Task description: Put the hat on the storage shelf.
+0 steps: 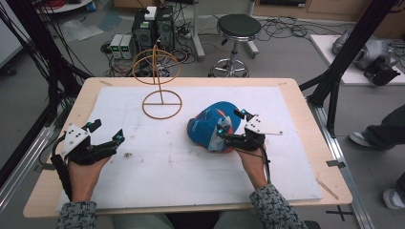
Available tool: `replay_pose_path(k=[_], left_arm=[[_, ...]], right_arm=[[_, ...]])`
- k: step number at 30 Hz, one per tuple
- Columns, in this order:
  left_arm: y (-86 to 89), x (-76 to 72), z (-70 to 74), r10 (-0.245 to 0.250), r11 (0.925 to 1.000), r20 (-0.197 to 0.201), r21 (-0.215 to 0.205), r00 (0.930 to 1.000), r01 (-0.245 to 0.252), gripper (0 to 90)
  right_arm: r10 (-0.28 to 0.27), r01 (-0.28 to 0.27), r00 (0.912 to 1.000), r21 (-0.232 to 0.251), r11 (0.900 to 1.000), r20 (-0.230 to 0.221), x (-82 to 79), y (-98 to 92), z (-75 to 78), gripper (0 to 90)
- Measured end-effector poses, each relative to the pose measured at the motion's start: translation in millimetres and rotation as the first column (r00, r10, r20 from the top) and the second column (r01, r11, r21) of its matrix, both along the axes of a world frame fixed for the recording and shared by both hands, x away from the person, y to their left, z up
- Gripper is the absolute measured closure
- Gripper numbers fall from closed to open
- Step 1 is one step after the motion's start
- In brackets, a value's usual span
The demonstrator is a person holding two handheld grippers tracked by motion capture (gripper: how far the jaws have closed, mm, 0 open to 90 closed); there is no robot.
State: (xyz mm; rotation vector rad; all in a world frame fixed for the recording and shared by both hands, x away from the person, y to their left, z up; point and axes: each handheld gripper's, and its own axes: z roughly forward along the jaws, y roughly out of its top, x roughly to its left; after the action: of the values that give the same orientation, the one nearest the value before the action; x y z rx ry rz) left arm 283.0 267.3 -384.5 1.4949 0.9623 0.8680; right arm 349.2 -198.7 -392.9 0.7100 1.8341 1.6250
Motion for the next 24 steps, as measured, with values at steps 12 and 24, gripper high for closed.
replay_pose_path(k=[12, 24], left_arm=[[1.7, -0.2, 0.6, 0.005, 1.0000, 0.005, -0.003, 1.0000, -0.005, 15.4], [2.4, 0.2, -0.2, 0.004, 1.0000, 0.002, -0.003, 1.0000, -0.004, 15.4]], right_arm=[[0.048, -0.049, 0.9981, -0.018, 0.999, -0.038, 14.4, 20.3, -3.6, 29.4], [0.070, -0.077, 0.9927, -0.068, 0.995, -0.099, 23.6, 25.8, -13.4, 48.8]])
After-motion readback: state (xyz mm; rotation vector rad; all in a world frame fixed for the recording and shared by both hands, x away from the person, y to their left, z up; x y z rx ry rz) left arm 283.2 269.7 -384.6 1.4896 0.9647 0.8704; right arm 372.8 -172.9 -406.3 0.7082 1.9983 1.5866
